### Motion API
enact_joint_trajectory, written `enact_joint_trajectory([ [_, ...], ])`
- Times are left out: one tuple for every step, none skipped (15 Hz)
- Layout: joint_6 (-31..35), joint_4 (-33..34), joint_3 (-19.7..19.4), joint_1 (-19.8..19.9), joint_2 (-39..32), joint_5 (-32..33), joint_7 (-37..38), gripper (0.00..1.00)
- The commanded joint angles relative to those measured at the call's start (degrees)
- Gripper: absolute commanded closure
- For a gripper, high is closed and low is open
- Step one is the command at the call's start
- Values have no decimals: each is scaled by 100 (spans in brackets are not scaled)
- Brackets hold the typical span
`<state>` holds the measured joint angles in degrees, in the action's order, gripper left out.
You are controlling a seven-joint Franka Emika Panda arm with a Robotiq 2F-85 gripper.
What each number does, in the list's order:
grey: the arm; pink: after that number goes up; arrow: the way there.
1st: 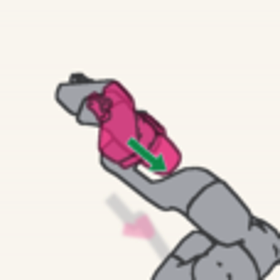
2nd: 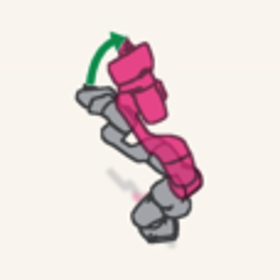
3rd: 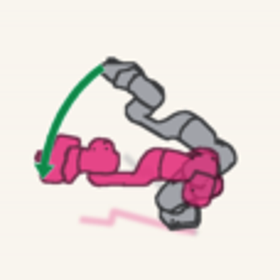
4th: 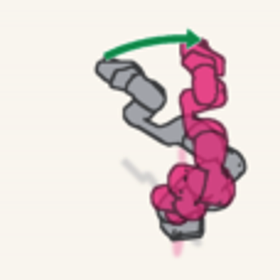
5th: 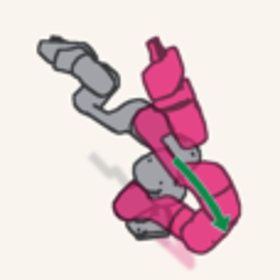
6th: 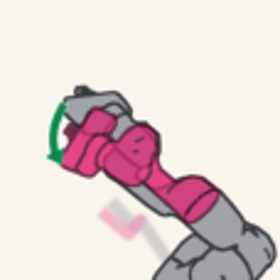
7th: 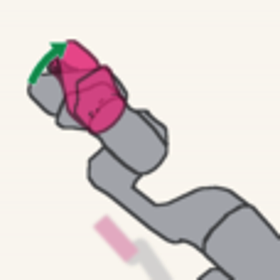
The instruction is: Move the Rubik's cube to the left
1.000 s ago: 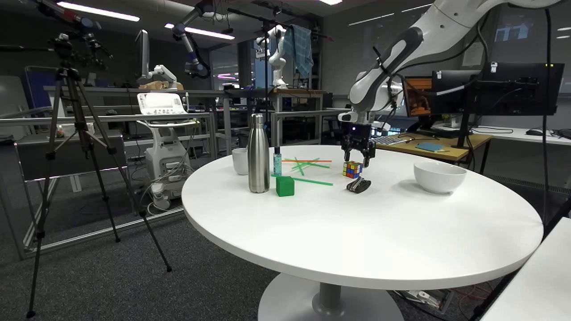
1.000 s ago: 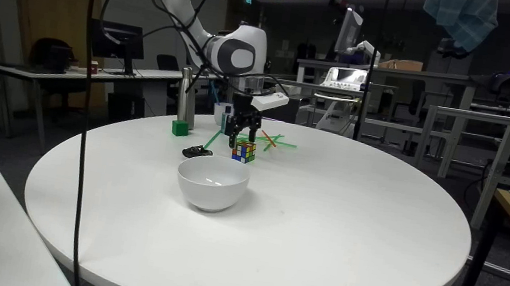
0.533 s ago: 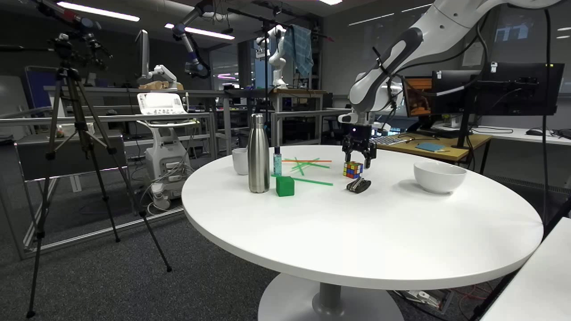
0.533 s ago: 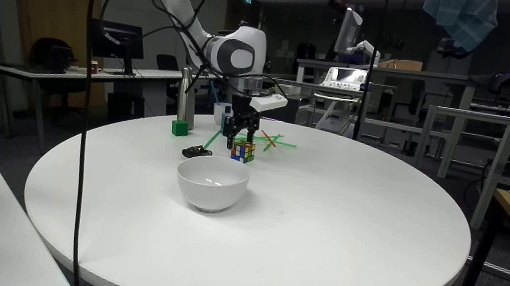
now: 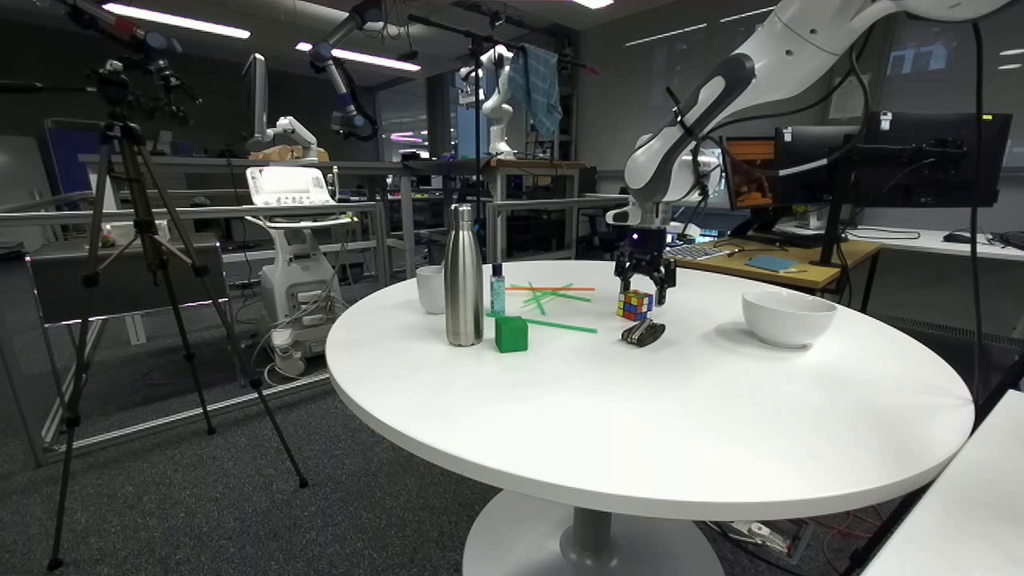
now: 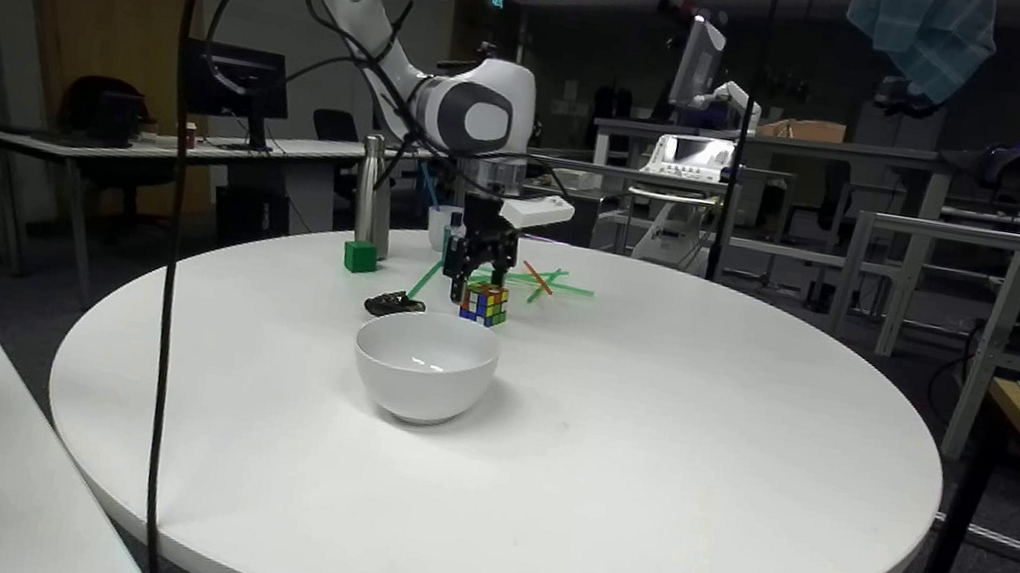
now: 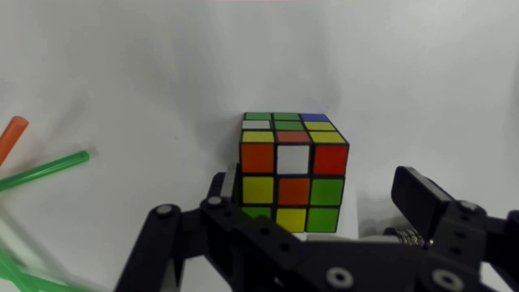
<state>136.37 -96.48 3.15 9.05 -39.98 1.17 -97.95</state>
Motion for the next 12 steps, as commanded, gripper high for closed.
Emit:
enact_joint_trajectory([
  [-325,331,81,73,-139,74,-116,24],
  [-347,344,84,76,-140,69,-122,26],
  [-365,356,85,77,-141,65,-124,34],
  [-383,367,85,78,-142,60,-119,41],
  [-387,373,89,83,-143,52,-122,48],
  [-393,379,89,85,-144,49,-123,57],
  [-391,385,89,86,-144,46,-120,64],
  [-396,391,91,88,-146,44,-124,67],
  [-395,390,90,87,-145,45,-123,67],
  [-390,386,71,70,-138,60,-84,67],
  [-376,371,61,61,-115,67,-61,67],
  [-359,353,48,50,-83,77,-35,67],
])
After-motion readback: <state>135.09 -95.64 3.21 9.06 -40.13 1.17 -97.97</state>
